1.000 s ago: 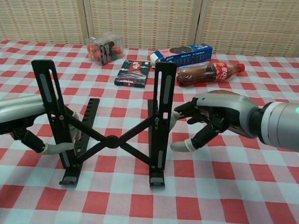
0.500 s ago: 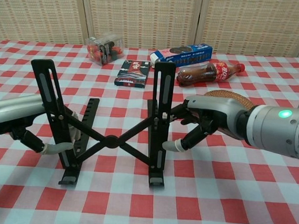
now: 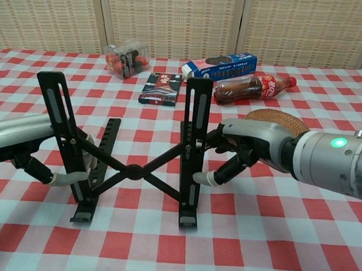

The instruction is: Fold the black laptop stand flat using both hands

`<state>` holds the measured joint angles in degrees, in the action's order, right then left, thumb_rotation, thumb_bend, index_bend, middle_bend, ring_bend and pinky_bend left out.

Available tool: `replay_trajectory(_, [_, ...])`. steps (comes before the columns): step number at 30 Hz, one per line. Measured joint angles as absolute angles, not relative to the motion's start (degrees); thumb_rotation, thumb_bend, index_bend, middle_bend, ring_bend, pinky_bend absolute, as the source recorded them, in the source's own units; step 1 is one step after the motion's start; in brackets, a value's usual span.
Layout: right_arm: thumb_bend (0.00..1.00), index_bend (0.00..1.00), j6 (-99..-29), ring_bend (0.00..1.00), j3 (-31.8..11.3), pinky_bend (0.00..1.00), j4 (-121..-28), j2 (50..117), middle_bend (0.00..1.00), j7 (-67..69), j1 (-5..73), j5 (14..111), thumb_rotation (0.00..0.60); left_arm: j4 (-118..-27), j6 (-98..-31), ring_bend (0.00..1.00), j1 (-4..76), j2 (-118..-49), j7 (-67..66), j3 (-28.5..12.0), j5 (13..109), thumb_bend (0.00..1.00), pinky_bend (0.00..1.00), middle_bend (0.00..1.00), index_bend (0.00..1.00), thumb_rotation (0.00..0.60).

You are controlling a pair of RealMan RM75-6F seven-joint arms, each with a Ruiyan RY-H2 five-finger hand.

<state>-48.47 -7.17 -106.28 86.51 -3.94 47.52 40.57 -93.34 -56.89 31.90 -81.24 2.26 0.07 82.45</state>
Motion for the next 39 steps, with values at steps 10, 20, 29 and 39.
replay_trajectory(10, [0.33,0.52,-48.4,0.05,-7.2,0.02,-107.1,86.1,0.25,-4.1,46.9,41.2,0.6,-93.3,-56.9,0.37,32.0,-81.1,2.3,0.1,82.8,0.38,0.27,0.41,0.53,0.498])
replay_trajectory(20, [0.23,0.23,-48.1,0.05,-7.7,0.02,-108.1,85.0,0.16,-2.4,45.5,45.4,0.6,-94.0,-57.2,0.35,31.9,-80.0,1.8,0.7,83.9,0.38,0.25,0.33,0.3,0.292])
replay_trajectory(29, [0.19,0.11,-50.5,0.04,-9.6,0.02,-108.5,85.2,0.11,-0.5,44.0,48.7,0.6,-96.0,-58.9,0.21,31.2,-78.0,0.4,0.9,84.6,0.38,0.23,0.19,0.15,0.289])
replay_trajectory(39, [0.18,0.01,-55.2,0.0,-12.8,0.02,-104.6,90.2,0.05,-2.7,44.9,47.2,0.6,-99.3,-62.6,0.03,29.5,-73.3,-2.4,0.3,84.4,0.38,0.21,0.01,0.07,0.29])
